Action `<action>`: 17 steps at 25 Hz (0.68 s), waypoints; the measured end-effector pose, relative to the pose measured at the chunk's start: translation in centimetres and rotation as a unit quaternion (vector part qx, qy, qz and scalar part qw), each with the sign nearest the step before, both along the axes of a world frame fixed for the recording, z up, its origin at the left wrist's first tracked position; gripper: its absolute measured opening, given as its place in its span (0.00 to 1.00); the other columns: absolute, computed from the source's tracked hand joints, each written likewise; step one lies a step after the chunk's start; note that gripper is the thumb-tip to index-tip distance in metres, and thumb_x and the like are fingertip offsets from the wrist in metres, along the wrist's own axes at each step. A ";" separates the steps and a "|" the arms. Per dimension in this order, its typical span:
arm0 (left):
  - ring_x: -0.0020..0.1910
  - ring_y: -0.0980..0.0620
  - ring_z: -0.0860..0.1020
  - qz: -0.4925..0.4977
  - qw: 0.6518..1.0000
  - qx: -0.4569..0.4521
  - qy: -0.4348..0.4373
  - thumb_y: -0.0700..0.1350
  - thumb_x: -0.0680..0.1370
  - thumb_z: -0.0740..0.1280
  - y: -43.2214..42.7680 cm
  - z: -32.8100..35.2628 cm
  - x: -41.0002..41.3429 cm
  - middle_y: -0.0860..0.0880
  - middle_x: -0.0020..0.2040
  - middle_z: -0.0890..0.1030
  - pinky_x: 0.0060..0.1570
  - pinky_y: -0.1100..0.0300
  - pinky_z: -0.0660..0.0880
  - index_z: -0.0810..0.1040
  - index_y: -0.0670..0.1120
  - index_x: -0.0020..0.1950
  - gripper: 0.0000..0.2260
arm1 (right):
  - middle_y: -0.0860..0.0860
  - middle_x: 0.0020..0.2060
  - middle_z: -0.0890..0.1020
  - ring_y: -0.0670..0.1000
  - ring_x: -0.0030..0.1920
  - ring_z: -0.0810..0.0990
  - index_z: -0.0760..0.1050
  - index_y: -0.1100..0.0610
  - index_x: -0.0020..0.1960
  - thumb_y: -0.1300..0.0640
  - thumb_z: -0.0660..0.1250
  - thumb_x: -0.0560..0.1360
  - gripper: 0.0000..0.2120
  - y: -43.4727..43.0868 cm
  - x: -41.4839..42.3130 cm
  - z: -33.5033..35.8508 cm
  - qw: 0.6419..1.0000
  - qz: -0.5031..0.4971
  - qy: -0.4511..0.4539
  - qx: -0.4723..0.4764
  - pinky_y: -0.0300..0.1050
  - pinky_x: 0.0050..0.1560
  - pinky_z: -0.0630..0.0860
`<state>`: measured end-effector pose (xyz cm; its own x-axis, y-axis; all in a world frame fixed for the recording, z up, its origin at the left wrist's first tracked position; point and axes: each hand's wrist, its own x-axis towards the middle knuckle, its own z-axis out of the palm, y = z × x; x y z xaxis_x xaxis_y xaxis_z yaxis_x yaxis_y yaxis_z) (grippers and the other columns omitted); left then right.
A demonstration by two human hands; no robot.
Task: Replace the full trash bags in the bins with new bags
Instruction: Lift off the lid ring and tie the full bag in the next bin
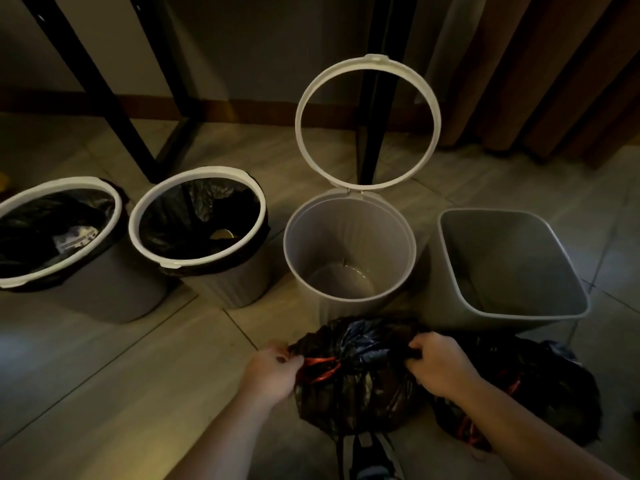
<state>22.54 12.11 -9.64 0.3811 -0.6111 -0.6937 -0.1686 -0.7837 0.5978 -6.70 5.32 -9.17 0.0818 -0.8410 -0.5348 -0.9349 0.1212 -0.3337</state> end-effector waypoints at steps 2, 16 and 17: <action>0.59 0.39 0.81 0.044 0.999 0.002 0.015 0.52 0.78 0.73 -0.6 1.3 1.1 0.43 0.63 0.80 0.59 0.45 0.81 0.71 0.54 0.71 0.22 | 0.43 0.54 0.82 0.44 0.49 0.83 0.80 0.47 0.63 0.53 0.75 0.76 0.16 0.5 0.7 1.0 1.000 0.010 -0.003 -0.020 0.37 0.47 0.79; 0.40 0.49 0.84 0.169 0.953 -0.216 0.130 0.44 0.79 0.70 3.8 13.1 13.5 0.45 0.41 0.86 0.41 0.53 0.81 0.83 0.49 0.48 0.03 | 0.43 0.45 0.87 0.39 0.46 0.84 0.83 0.45 0.54 0.49 0.74 0.78 0.05 -1.5 14.9 18.3 0.967 0.253 0.030 -0.019 0.32 0.50 0.77; 0.41 0.49 0.84 0.181 0.950 -0.215 0.139 0.44 0.80 0.70 4.4 13.0 14.2 0.44 0.43 0.85 0.42 0.53 0.81 0.83 0.48 0.50 0.02 | 0.43 0.44 0.86 0.39 0.47 0.84 0.84 0.46 0.54 0.48 0.74 0.78 0.06 -1.5 16.3 19.4 0.959 0.278 0.048 -0.024 0.34 0.51 0.78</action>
